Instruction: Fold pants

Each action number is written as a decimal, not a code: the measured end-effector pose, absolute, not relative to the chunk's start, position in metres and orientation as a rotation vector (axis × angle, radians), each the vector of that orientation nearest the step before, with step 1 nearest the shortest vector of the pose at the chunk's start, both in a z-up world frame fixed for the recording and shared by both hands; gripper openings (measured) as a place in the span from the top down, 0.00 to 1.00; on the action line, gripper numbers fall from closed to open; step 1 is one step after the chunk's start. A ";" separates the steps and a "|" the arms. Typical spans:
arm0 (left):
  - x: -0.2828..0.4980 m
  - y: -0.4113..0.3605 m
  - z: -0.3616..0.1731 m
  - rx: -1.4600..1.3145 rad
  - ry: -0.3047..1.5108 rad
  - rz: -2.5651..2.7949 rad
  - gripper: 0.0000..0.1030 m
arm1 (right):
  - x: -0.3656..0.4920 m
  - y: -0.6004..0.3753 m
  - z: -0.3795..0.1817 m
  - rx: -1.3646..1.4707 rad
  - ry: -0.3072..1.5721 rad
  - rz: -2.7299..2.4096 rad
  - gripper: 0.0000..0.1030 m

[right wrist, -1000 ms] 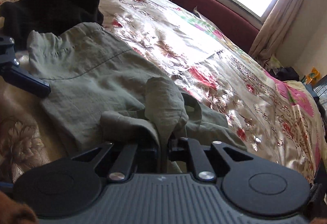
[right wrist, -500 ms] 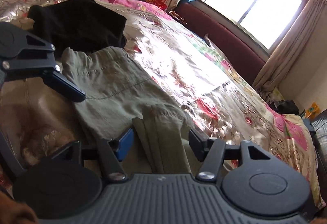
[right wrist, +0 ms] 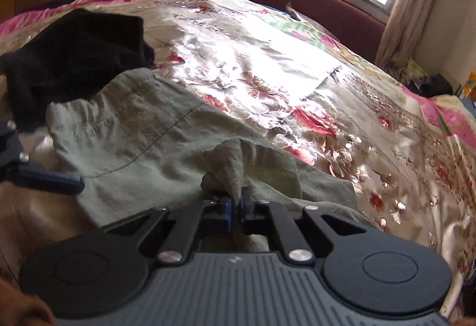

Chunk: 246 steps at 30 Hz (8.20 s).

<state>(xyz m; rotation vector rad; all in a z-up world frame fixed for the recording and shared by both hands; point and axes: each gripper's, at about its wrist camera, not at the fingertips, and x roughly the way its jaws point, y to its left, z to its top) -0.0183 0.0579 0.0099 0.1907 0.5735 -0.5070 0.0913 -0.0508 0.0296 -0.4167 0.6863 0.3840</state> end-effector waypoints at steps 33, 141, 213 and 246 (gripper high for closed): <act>-0.038 0.038 0.007 0.292 0.588 -0.673 0.00 | 0.135 -0.015 0.115 -0.125 0.499 0.466 0.97; 0.011 -0.015 0.009 0.302 0.675 -0.508 0.00 | 0.097 -0.206 0.088 0.396 0.818 0.353 0.94; -0.040 0.031 0.032 0.235 0.725 -0.386 0.00 | 0.054 -0.176 0.032 0.147 0.848 0.345 0.59; -0.032 0.019 0.030 0.187 0.679 -0.197 0.00 | -0.002 -0.183 0.036 0.142 0.808 0.192 0.53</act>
